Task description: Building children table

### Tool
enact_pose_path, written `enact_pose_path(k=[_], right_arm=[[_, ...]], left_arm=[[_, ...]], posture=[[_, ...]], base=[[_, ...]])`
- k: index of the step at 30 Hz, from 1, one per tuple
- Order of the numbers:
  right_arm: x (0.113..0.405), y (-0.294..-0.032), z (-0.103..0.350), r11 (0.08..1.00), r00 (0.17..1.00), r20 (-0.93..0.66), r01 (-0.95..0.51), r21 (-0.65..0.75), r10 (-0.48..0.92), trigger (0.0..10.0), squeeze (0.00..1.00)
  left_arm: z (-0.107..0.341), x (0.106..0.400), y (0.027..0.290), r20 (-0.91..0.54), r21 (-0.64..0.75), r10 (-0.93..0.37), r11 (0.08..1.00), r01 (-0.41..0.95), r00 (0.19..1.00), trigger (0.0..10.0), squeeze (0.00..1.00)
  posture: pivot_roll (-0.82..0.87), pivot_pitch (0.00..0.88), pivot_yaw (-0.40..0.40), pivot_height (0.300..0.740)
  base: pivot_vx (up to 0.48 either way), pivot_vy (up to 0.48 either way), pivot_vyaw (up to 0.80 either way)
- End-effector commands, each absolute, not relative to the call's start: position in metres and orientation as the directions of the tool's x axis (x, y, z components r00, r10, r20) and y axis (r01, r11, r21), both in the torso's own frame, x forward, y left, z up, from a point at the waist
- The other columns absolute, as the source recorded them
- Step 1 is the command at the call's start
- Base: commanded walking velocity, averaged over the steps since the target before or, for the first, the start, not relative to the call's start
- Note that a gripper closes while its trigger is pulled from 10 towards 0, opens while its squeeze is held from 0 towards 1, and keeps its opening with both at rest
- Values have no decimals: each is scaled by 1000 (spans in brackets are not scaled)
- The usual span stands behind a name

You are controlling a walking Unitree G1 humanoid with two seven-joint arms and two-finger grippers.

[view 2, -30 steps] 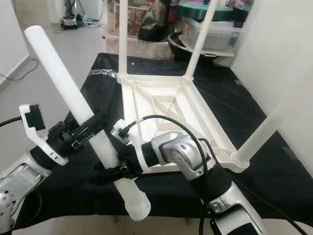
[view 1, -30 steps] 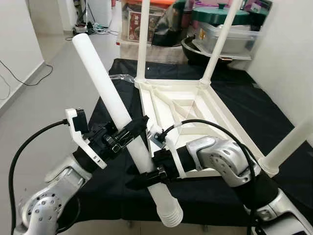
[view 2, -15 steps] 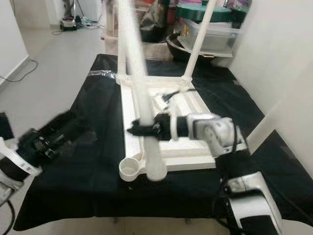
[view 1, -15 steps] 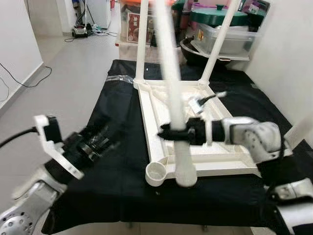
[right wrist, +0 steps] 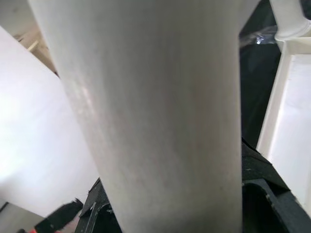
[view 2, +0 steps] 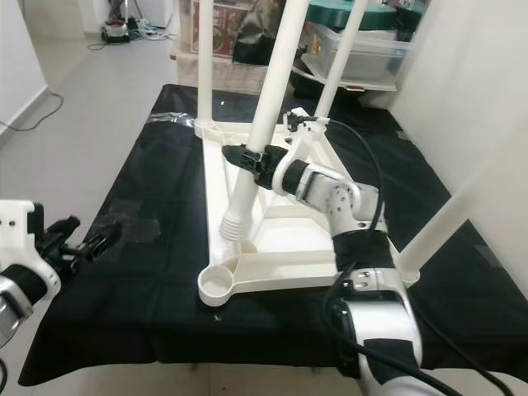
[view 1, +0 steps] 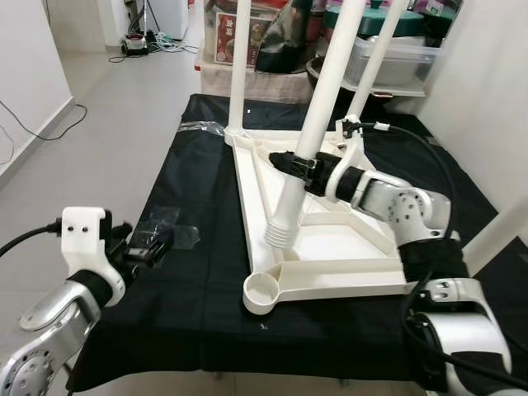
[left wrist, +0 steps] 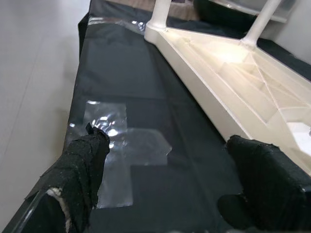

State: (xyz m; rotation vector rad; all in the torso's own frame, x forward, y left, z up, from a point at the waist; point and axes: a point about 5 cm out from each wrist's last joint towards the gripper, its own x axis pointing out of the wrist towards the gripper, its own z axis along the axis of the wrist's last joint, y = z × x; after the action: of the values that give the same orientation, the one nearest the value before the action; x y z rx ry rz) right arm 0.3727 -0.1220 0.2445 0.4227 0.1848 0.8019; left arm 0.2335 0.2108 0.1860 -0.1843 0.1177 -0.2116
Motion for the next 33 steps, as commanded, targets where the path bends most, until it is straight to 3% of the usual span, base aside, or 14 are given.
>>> enact_pose_path(k=[1, 15, 17, 20, 22, 30, 32, 33], right_arm=[[371, -121, 244, 611, 684, 26, -668, 426, 729, 10000, 0], [351, -106, 230, 593, 622, 48, -765, 252, 782, 10000, 0], [340, -99, 222, 603, 615, 55, -785, 141, 787, 10000, 0], [339, -98, 221, 607, 617, 59, -784, 129, 785, 10000, 0], [320, -93, 213, 609, 607, 103, -793, 8, 788, 10000, 0], [305, -92, 204, 577, 571, 100, -817, -29, 814, 10000, 0], [306, -92, 206, 589, 585, 103, -808, -6, 804, 10000, 0], [313, -90, 211, 621, 620, 117, -783, 40, 775, 10000, 0]], left_arm=[[180, 231, 214, -145, -181, -215, 966, 188, 966, 10000, 0], [160, 235, 221, -171, -182, -149, 976, 118, 974, 10000, 0], [154, 236, 223, -173, -190, -129, 977, 95, 976, 10000, 0], [153, 236, 224, -176, -189, -124, 978, 90, 977, 10000, 0], [150, 235, 225, -170, -210, -113, 975, 76, 979, 10000, 0], [151, 236, 226, -151, -218, -105, 973, 71, 983, 10000, 0], [152, 237, 226, -150, -200, -102, 977, 71, 983, 10000, 0], [158, 237, 219, -110, -209, -171, 967, 146, 979, 10000, 0]], posture=[[124, 0, -112, 740], [113, 0, -106, 740], [113, 0, -106, 740], [113, 0, -106, 740], [107, 0, -108, 740], [106, 0, -111, 740], [100, 0, -109, 740], [97, 0, -104, 740]], base=[[0, 0, 0], [0, 0, 0], [0, 0, 0], [0, 0, 0], [0, 0, 0], [0, 0, 0], [0, 0, 0], [0, 0, 0]])
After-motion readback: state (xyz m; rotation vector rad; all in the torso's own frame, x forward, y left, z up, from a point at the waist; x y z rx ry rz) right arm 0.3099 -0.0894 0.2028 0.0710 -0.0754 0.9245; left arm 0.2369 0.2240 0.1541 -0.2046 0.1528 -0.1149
